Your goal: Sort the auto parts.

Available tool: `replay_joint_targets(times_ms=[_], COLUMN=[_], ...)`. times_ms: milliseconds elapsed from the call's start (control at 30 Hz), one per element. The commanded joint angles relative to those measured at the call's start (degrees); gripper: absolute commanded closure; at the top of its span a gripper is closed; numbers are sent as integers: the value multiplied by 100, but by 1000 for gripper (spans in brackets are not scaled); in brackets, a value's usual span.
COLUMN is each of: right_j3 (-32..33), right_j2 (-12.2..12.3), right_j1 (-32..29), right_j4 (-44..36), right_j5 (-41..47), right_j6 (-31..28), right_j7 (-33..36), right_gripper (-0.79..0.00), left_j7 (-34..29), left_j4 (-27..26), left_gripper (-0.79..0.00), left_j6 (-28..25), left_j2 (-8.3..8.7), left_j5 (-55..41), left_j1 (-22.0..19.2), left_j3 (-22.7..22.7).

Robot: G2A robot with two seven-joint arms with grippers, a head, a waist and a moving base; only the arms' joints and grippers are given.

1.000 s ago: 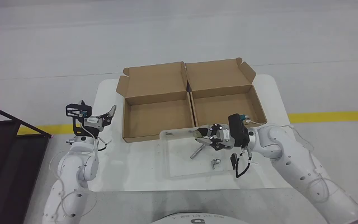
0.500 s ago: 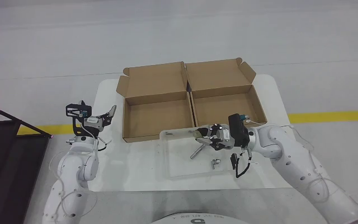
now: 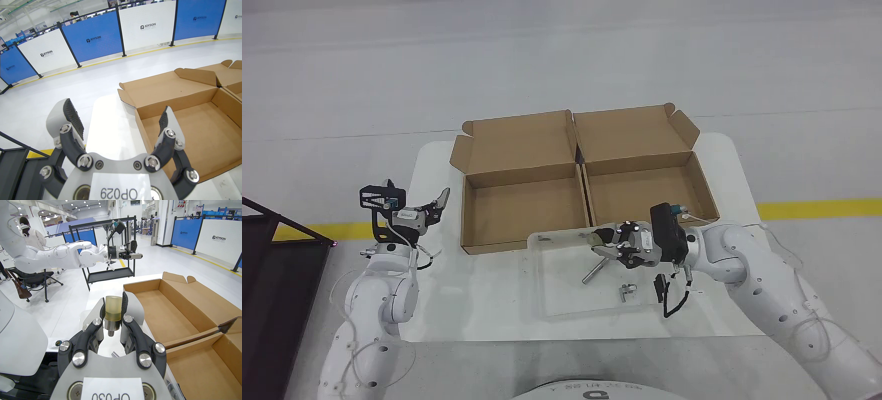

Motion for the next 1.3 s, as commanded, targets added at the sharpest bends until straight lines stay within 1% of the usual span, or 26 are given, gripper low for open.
replay_joint_targets(times_ms=[0,167,300,533,667,767,833,867,900,1000,1267], right_j3=[-44,-306,-567,-1419,-1854,-2046,-1971,-1860,-1728,-1463,-740], right_j2=[-16,-29,-15,17,24,-2,-23,-34,-47,-141,-483], right_j1=[-6,196,453,1200,1546,1744,1820,1831,1827,1679,1316], right_j4=[-23,-3,20,-161,-293,-380,-268,-139,-1,69,274], right_j5=[151,804,1378,3328,4754,6217,7069,7351,7432,7898,8676], right_j6=[-33,-33,-33,-33,-33,-33,-33,-33,-33,-33,-33], right_j7=[-28,-76,22,382,783,1430,2107,2432,2740,3453,4900], right_gripper=[0,0,0,0,0,0,0,0,0,0,0], left_j7=[0,0,0,0,0,0,0,0,0,0,0], left_j4=[0,0,0,0,0,0,0,0,0,0,0], left_gripper=[-785,-785,-785,-785,-785,-785,-785,-785,-785,-785,-785], left_j6=[0,0,0,0,0,0,0,0,0,0,0], left_j2=[0,0,0,0,0,0,0,0,0,0,0], left_j5=[0,0,0,0,0,0,0,0,0,0,0], left_j1=[0,0,0,0,0,0,0,0,0,0,0], left_j3=[0,0,0,0,0,0,0,0,0,0,0])
